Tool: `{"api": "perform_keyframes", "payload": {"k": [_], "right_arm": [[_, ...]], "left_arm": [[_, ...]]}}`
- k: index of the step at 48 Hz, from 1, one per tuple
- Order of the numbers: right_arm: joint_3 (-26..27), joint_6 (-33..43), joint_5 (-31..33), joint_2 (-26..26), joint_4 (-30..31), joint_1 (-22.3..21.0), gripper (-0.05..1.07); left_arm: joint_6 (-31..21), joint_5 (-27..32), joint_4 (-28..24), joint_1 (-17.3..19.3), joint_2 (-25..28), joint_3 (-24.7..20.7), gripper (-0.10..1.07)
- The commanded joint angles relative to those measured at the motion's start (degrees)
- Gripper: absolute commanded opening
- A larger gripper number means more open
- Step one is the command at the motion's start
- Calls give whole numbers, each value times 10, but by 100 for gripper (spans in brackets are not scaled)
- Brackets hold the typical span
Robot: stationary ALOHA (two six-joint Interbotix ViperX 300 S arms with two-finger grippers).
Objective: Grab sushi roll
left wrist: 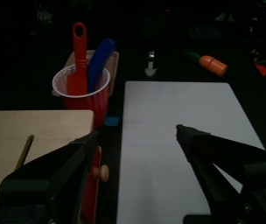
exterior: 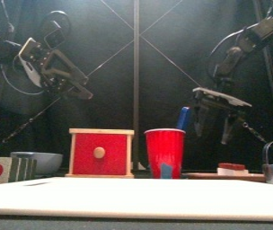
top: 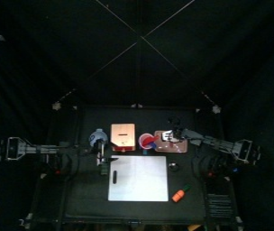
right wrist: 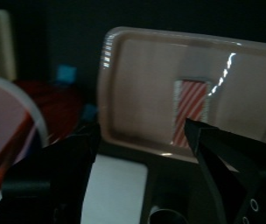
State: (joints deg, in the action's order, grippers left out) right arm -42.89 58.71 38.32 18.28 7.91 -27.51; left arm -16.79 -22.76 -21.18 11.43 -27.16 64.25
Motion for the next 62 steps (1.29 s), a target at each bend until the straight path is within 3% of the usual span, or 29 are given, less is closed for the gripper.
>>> {"api": "perform_keyframes", "payload": {"k": [1, 11, 16, 23, 32, 43, 62], "right_arm": [[-16, -2, -40, 65, 17, 40, 104], [-91, -7, -172, 169, 69, 120, 104], [-128, -15, -256, 213, 132, 164, 104], [-150, -15, -375, 231, 259, 217, 104], [-145, -18, -470, 203, 359, 229, 104], [-125, -17, -523, 187, 435, 231, 104], [-125, -17, -533, 187, 419, 233, 104]], "left_arm": [[1, -3, 10, -5, -3, -10, 103], [0, -4, 27, -28, -4, -20, 103], [-2, -4, 37, -41, -4, -25, 103], [2, -11, 56, -63, -4, -40, 103], [2, -28, 48, -91, -4, -46, 103], [3, -72, 50, -102, -11, -40, 103], [1, -71, 53, -103, -26, -15, 103]]}}
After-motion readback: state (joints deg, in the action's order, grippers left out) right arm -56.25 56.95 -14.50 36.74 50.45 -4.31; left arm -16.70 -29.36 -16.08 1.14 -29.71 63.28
